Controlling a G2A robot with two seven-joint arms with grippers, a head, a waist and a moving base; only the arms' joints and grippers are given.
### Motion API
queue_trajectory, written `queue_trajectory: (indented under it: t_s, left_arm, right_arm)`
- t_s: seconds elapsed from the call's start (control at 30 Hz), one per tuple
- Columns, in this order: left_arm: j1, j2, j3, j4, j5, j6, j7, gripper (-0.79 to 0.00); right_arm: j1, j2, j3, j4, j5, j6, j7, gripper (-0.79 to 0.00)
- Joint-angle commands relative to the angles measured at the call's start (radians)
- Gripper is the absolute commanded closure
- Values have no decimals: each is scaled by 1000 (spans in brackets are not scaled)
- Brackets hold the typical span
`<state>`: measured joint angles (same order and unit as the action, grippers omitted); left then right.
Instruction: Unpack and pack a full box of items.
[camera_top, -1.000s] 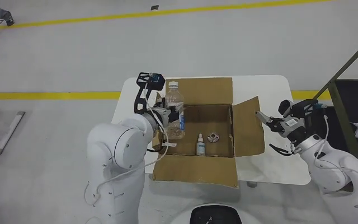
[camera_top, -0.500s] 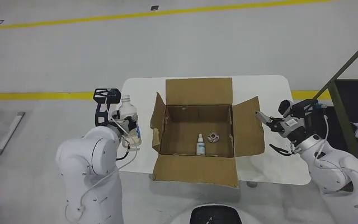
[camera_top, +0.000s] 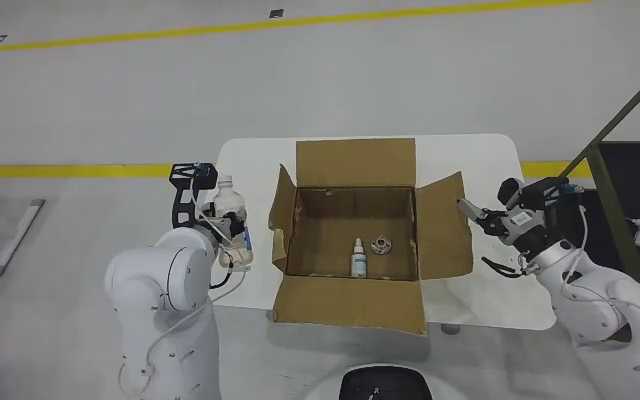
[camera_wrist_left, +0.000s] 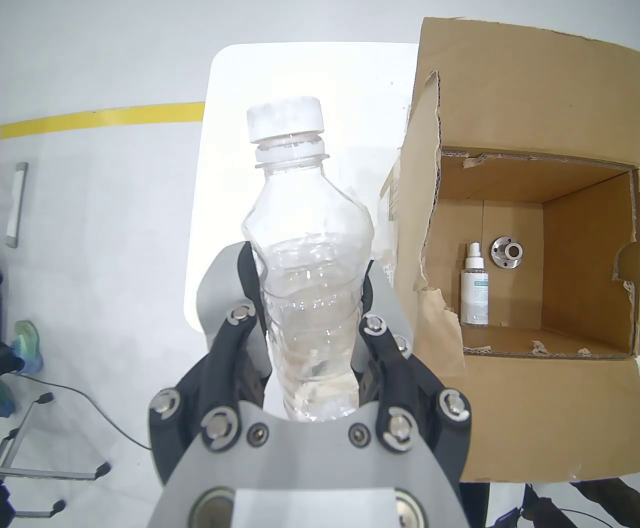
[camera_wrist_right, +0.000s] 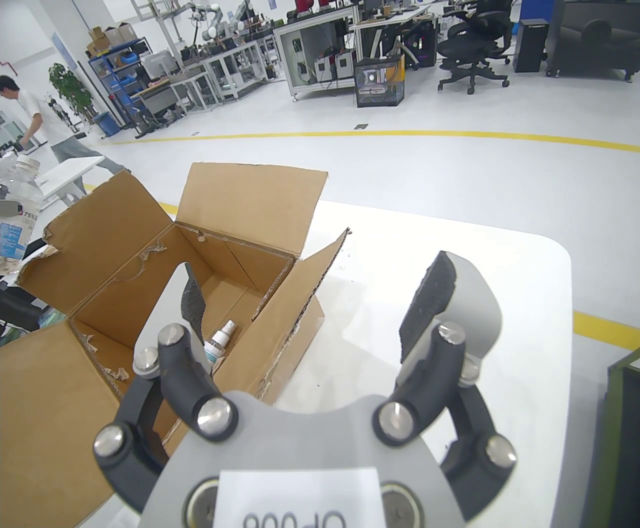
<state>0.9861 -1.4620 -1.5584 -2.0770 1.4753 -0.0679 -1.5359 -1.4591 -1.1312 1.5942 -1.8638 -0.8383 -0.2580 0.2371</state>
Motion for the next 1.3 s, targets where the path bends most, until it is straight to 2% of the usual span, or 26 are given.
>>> queue_trajectory:
  t_s: [0.0, 0.1, 0.2, 0.37, 0.57, 0.63, 0.8, 1.17, 1.27]
  left_arm:
    - [0, 0, 0, 0, 0, 0, 0, 0]
    - [29, 3, 14, 3, 10, -24, 56, 0]
    - [42, 9, 22, 2, 68, -51, 68, 0]
    - [105, 18, 25, 27, 106, -96, 73, 0]
    - [156, 26, 46, 125, 166, -145, 165, 0]
    - [152, 29, 51, 171, 193, -158, 191, 0]
    - [110, 30, 39, 298, 192, -99, 230, 0]
    - [72, 39, 60, 499, 255, -127, 311, 0]
    - [70, 40, 85, 565, 292, -124, 366, 0]
  right_arm:
    - [0, 0, 0, 0, 0, 0, 0, -785]
    - [0, 0, 0, 0, 0, 0, 0, -785]
    - [0, 0, 0, 0, 0, 0, 0, -785]
    - [0, 0, 0, 0, 0, 0, 0, -785]
    - [0, 0, 0, 0, 0, 0, 0, -785]
    - [0, 0, 0, 0, 0, 0, 0, -785]
    - [0, 0, 0, 0, 0, 0, 0, -785]
    - [0, 0, 0, 0, 0, 0, 0, -785]
    - [0, 0, 0, 0, 0, 0, 0, -785]
